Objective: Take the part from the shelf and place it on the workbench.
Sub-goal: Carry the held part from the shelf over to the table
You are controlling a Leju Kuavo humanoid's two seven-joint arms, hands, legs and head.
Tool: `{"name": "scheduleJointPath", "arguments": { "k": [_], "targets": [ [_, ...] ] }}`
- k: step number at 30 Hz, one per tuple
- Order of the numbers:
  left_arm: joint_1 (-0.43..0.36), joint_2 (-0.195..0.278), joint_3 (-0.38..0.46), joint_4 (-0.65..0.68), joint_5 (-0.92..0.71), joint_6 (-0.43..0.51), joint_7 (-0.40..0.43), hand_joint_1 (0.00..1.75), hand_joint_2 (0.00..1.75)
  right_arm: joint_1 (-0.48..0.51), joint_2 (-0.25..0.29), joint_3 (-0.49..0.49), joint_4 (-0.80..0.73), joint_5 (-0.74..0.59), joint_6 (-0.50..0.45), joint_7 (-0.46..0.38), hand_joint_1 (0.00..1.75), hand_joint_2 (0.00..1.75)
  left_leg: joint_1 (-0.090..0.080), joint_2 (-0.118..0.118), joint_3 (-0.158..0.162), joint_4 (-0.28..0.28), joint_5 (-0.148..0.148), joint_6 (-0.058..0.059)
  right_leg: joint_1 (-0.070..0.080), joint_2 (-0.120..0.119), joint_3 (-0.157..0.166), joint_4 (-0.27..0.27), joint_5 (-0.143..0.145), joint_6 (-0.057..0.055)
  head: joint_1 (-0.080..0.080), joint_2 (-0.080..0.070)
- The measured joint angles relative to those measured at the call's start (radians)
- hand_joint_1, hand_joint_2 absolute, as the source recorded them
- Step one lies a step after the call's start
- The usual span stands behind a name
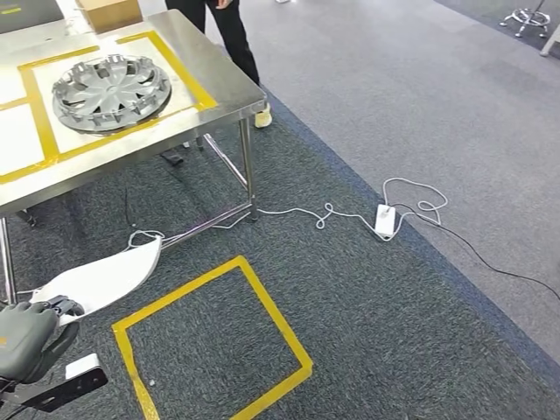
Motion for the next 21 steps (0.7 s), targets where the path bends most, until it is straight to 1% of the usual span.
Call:
{"name": "scheduleJointPath", "arguments": {
  "k": [1, 2, 3, 4, 5, 6, 7, 8, 9, 10, 11, 12, 13, 14, 15, 16, 17, 18, 19, 20, 21],
  "targets": [
    [0.001, 0.000, 0.000, 0.000, 0.000, -0.002, 0.000, 1.75, 1.75, 0.002, 0.000, 0.001, 0.000, 0.000, -0.001, 0.002, 0.00, 1.75, 0.000, -0.010, 0.000, 0.000, 0.000, 0.001, -0.001, 0.004, -0.029, 0.056, -0.017, 0.001, 0.001, 0.000],
    [0.003, 0.000, 0.000, 0.000, 0.000, -0.004, 0.001, 1.75, 1.75, 0.003, 0.000, 0.003, 0.000, 0.000, -0.002, 0.005, 0.00, 1.75, 0.001, -0.021, 0.000, 0.000, 0.000, 0.001, -0.001, 0.006, -0.044, 0.078, -0.014, 0.002, 0.001, 0.000],
    [0.004, 0.000, 0.000, 0.000, 0.002, -0.007, 0.001, 1.75, 1.75, 0.004, -0.001, 0.004, 0.000, 0.000, -0.002, 0.006, 0.00, 1.75, 0.002, -0.033, 0.001, 0.001, 0.000, 0.000, -0.002, 0.008, -0.038, 0.058, 0.009, 0.002, 0.001, 0.000],
    [0.005, 0.000, 0.000, 0.000, 0.005, -0.014, 0.002, 1.75, 1.75, 0.004, -0.001, 0.005, 0.000, 0.000, -0.003, 0.007, 0.00, 1.75, 0.003, -0.045, 0.003, 0.001, 0.000, -0.002, -0.004, 0.013, -0.014, 0.001, 0.046, 0.002, 0.001, 0.000],
    [0.006, 0.001, 0.000, 0.000, 0.008, -0.021, 0.004, 1.75, 1.75, 0.004, -0.001, 0.006, 0.000, 0.000, -0.003, 0.007, 0.00, 1.75, 0.004, -0.055, 0.004, 0.001, -0.001, -0.006, -0.008, 0.032, 0.019, -0.073, 0.084, 0.003, 0.001, 0.000],
    [0.006, 0.003, 0.001, 0.000, 0.011, -0.028, 0.007, 1.75, 1.75, 0.003, -0.002, 0.006, 0.000, 0.000, -0.003, 0.007, 0.00, 1.75, 0.004, -0.066, 0.003, 0.004, -0.003, -0.011, -0.013, 0.054, 0.051, -0.139, 0.108, 0.003, 0.001, 0.000],
    [0.007, 0.006, 0.002, 0.000, 0.014, -0.034, 0.009, 1.75, 1.75, 0.002, -0.002, 0.006, 0.000, 0.000, -0.003, 0.007, 0.00, 1.75, 0.004, -0.076, 0.000, 0.006, -0.002, -0.017, -0.017, 0.072, 0.072, -0.185, 0.122, 0.000, 0.001, 0.000],
    [0.008, 0.009, 0.003, 0.000, 0.016, -0.036, 0.010, 1.75, 1.75, 0.002, -0.002, 0.007, 0.000, 0.000, -0.005, 0.008, 0.00, 1.75, 0.004, -0.086, -0.004, 0.007, -0.001, -0.023, -0.019, 0.084, 0.082, -0.206, 0.124, -0.004, 0.001, 0.000],
    [0.009, 0.011, 0.005, 0.000, 0.016, -0.037, 0.010, 1.75, 1.75, 0.002, -0.002, 0.007, 0.000, 0.000, -0.006, 0.008, 0.00, 1.75, 0.005, -0.096, -0.008, 0.006, 0.002, -0.030, -0.017, 0.080, 0.084, -0.210, 0.122, -0.012, 0.001, 0.000],
    [0.011, 0.012, 0.006, 0.000, 0.017, -0.038, 0.011, 1.75, 1.75, 0.001, -0.002, 0.007, 0.000, 0.000, -0.008, 0.009, 0.00, 1.75, 0.006, -0.102, -0.010, 0.004, 0.005, -0.035, -0.016, 0.069, 0.084, -0.211, 0.124, -0.020, 0.002, 0.000],
    [0.012, 0.013, 0.007, 0.000, 0.017, -0.039, 0.011, 1.75, 1.75, 0.001, -0.002, 0.008, 0.000, 0.000, -0.009, 0.008, 0.00, 1.75, 0.007, -0.093, -0.013, 0.008, 0.002, -0.040, -0.016, 0.059, 0.084, -0.212, 0.126, -0.028, 0.001, 0.000],
    [0.013, 0.014, 0.007, 0.000, 0.017, -0.039, 0.011, 1.75, 1.75, 0.000, -0.002, 0.008, 0.000, 0.000, -0.010, 0.008, 0.00, 1.75, 0.006, -0.073, -0.023, 0.027, -0.012, -0.045, -0.016, 0.048, 0.085, -0.215, 0.127, -0.035, -0.002, 0.000],
    [0.012, 0.015, 0.007, 0.000, 0.017, -0.039, 0.011, 1.75, 1.75, 0.000, -0.002, 0.008, 0.000, 0.000, -0.011, 0.008, 0.00, 1.75, 0.006, -0.048, -0.042, 0.067, -0.037, -0.049, -0.016, 0.037, 0.086, -0.217, 0.128, -0.041, -0.005, 0.000],
    [0.011, 0.016, 0.007, 0.000, 0.018, -0.039, 0.011, 1.75, 1.75, 0.001, -0.003, 0.009, 0.000, 0.000, -0.012, 0.008, 0.00, 1.75, 0.005, -0.023, -0.071, 0.127, -0.070, -0.052, -0.014, 0.026, 0.086, -0.217, 0.127, -0.044, -0.008, 0.000],
    [0.011, 0.016, 0.007, 0.000, 0.018, -0.039, 0.011, 1.75, 1.75, 0.002, -0.003, 0.009, 0.000, 0.000, -0.012, 0.008, 0.00, 1.75, 0.006, -0.011, -0.106, 0.200, -0.104, -0.055, -0.012, 0.014, 0.086, -0.217, 0.126, -0.047, -0.010, 0.000],
    [0.011, 0.016, 0.007, 0.000, 0.019, -0.040, 0.011, 1.75, 1.75, 0.004, -0.003, 0.009, 0.000, 0.000, -0.012, 0.008, 0.00, 1.75, 0.006, -0.007, -0.136, 0.260, -0.126, -0.056, -0.011, 0.002, 0.085, -0.217, 0.126, -0.048, -0.010, 0.000],
    [0.013, 0.016, 0.006, 0.000, 0.019, -0.040, 0.011, 1.75, 1.75, 0.004, -0.003, 0.009, 0.001, 0.000, -0.012, 0.008, 0.00, 1.75, 0.006, -0.007, -0.153, 0.293, -0.130, -0.056, -0.010, -0.010, 0.085, -0.217, 0.125, -0.048, -0.010, 0.000],
    [0.013, 0.016, 0.006, 0.000, 0.019, -0.040, 0.011, 1.75, 1.75, 0.004, -0.003, 0.010, 0.001, 0.000, -0.012, 0.008, 0.00, 1.75, 0.006, -0.006, -0.151, 0.289, -0.116, -0.056, -0.009, -0.021, 0.086, -0.217, 0.124, -0.048, -0.010, 0.000],
    [0.013, 0.016, 0.007, 0.000, 0.021, -0.040, 0.011, 1.75, 1.75, 0.002, -0.003, 0.010, 0.001, 0.000, -0.012, 0.008, 0.00, 1.75, 0.006, -0.002, -0.128, 0.247, -0.086, -0.054, -0.009, -0.032, 0.087, -0.217, 0.123, -0.047, -0.010, 0.000],
    [0.013, 0.016, 0.007, 0.000, 0.023, -0.041, 0.011, 1.75, 1.75, 0.001, -0.003, 0.010, 0.001, 0.000, -0.012, 0.008, 0.00, 1.75, 0.005, 0.012, -0.091, 0.178, -0.050, -0.051, -0.008, -0.041, 0.090, -0.217, 0.122, -0.045, -0.010, 0.000],
    [0.012, 0.017, 0.007, 0.000, 0.026, -0.042, 0.011, 1.75, 1.75, 0.000, -0.003, 0.011, 0.001, 0.000, -0.012, 0.008, 0.00, 1.75, 0.001, 0.035, -0.053, 0.107, -0.025, -0.047, -0.005, -0.050, 0.093, -0.216, 0.119, -0.041, -0.011, 0.000]
  ]
}}
